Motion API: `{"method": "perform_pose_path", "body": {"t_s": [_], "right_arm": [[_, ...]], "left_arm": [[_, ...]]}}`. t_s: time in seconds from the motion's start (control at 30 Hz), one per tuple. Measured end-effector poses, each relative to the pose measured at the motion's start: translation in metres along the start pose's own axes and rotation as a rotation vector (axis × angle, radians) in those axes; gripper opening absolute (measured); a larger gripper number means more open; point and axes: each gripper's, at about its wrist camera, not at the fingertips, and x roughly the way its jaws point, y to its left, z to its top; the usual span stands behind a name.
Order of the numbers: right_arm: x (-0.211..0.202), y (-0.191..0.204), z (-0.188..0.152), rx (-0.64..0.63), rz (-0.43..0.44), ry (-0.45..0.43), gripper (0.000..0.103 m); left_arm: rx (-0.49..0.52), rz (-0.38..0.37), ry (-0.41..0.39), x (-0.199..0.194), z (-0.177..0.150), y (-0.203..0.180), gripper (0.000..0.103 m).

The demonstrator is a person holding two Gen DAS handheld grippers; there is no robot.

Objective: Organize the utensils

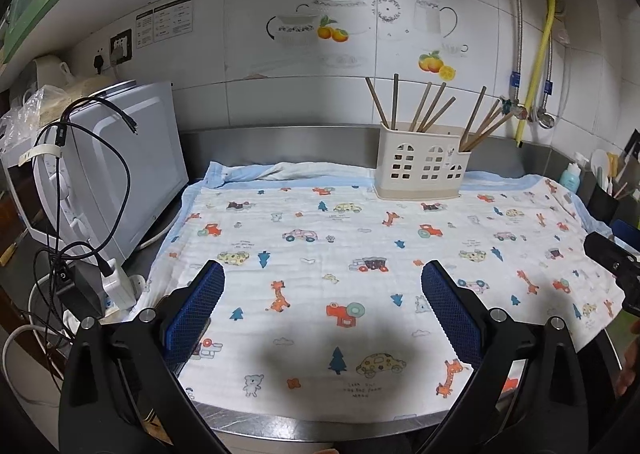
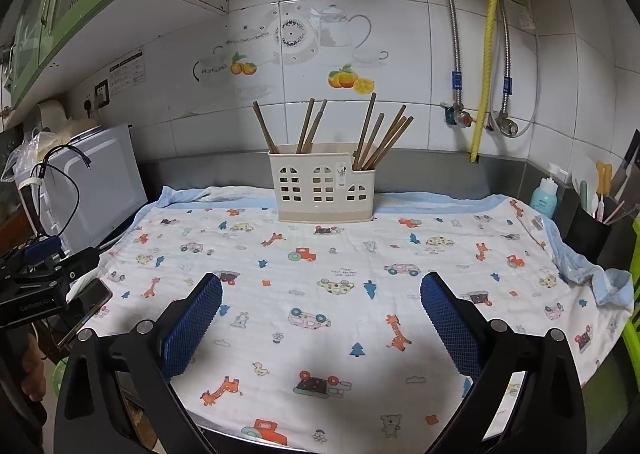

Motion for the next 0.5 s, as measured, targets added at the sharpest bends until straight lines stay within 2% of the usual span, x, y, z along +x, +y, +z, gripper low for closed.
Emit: {"method": "perform_pose_path", "body": {"t_s": [0.5], "right_arm": [[-0.012,0.002,0.004,-0.013,-0.011,-0.020,0.096]], "left_arm": [[-0.007,-0.013,-0.019,-0.010,0.001,0.001,0.098]]}}
